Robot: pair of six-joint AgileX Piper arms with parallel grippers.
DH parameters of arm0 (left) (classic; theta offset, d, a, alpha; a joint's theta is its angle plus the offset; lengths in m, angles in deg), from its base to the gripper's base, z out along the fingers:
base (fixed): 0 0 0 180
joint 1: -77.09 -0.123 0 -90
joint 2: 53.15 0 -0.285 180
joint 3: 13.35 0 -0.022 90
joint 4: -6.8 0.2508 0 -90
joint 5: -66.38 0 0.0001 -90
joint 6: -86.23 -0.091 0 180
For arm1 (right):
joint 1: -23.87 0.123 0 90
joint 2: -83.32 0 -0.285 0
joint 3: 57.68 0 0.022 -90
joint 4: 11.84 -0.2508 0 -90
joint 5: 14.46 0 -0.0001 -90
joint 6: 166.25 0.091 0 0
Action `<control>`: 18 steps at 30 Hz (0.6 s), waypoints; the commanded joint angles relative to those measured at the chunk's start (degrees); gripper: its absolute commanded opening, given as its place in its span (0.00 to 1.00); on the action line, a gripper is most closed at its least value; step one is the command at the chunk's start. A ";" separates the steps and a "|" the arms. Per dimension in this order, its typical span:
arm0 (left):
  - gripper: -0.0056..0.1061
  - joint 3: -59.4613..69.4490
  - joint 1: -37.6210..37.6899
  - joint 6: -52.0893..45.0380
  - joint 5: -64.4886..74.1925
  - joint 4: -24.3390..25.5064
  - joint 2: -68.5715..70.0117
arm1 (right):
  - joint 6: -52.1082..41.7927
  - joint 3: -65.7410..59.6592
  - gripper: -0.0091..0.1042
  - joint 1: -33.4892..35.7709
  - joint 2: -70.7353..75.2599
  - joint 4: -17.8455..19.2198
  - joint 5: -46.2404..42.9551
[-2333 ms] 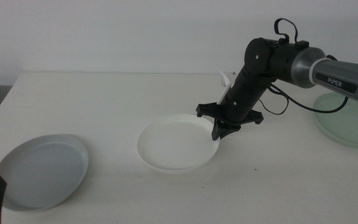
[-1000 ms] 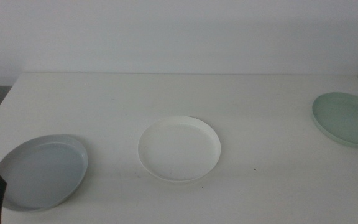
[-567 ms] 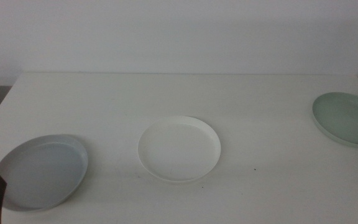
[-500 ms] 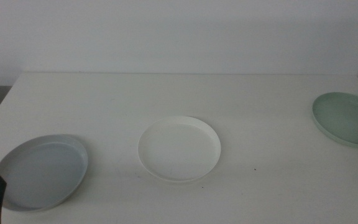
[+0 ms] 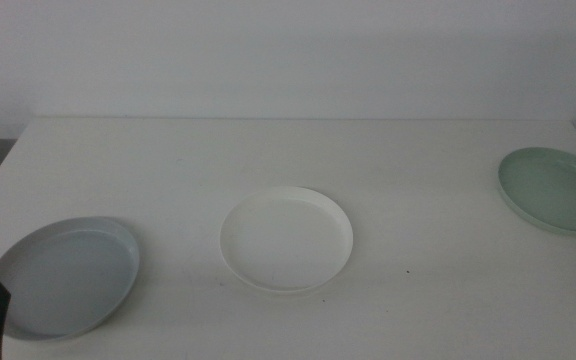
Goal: Stack the three bowls on top of each other.
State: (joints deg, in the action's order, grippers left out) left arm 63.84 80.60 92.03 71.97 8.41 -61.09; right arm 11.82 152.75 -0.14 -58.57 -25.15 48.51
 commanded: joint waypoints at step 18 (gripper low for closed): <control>0.89 0.03 -0.12 0.19 -0.68 0.05 0.16 | -6.55 -22.47 0.06 30.67 25.12 -14.17 -12.61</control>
State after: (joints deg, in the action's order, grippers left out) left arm 63.84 80.60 92.03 71.85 8.41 -61.09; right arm 5.59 130.70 27.13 -34.27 -38.83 37.30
